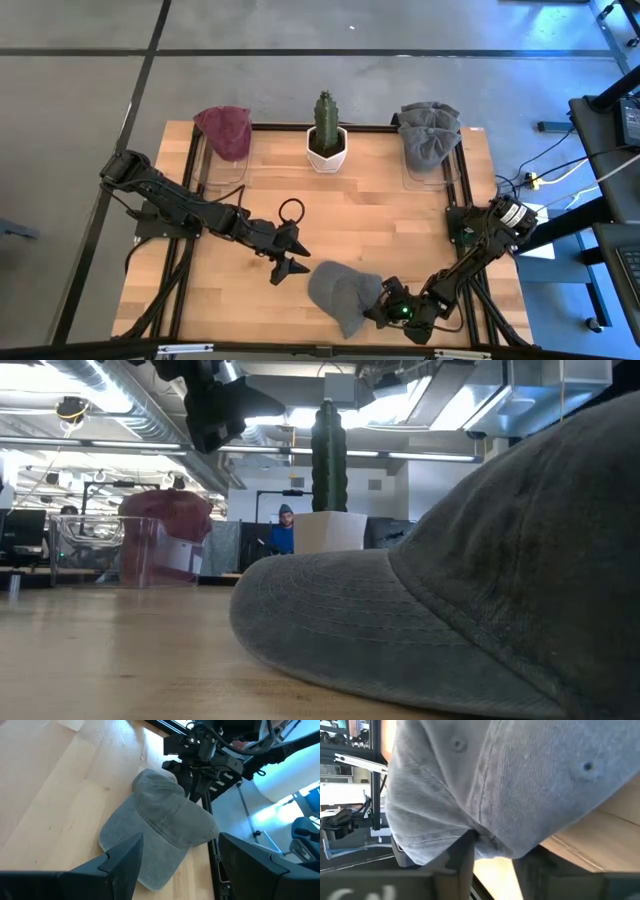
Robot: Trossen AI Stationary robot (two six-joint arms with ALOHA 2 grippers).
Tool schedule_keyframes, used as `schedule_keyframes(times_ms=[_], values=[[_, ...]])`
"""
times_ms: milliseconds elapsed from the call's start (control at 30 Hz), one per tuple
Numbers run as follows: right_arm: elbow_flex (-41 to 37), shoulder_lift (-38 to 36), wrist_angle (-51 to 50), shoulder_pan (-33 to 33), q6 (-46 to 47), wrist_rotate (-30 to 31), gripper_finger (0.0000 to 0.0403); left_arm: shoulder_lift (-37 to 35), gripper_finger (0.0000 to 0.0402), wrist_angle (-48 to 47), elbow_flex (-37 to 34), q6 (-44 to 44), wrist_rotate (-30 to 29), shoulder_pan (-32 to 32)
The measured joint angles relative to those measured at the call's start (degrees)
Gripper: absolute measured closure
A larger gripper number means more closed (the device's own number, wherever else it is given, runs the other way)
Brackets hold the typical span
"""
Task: Pick & Place hat
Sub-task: Put the gray cap into the right transparent bin
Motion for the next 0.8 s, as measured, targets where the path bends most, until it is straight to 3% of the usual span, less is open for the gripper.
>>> schedule_keyframes(times_ms=[300,433,600,800], values=[[-0.02,-0.09,3.47,0.0,-5.2,-0.12,0.0376,0.0,0.0151,0.0,0.0,-0.32,-0.66,0.0],[-0.04,-0.51,5.85,0.0,-9.14,-0.26,0.0377,0.0,0.0151,0.0,0.0,-0.47,-0.8,0.0],[-0.07,-6.43,4.31,-0.03,-19.38,-1.91,0.0377,0.0,0.0151,0.0,0.0,-0.54,-0.78,0.0],[2.04,-19.63,-8.55,-3.31,-36.26,-6.46,0.0377,0.0,0.0151,0.0,0.0,-0.67,-1.52,0.02]])
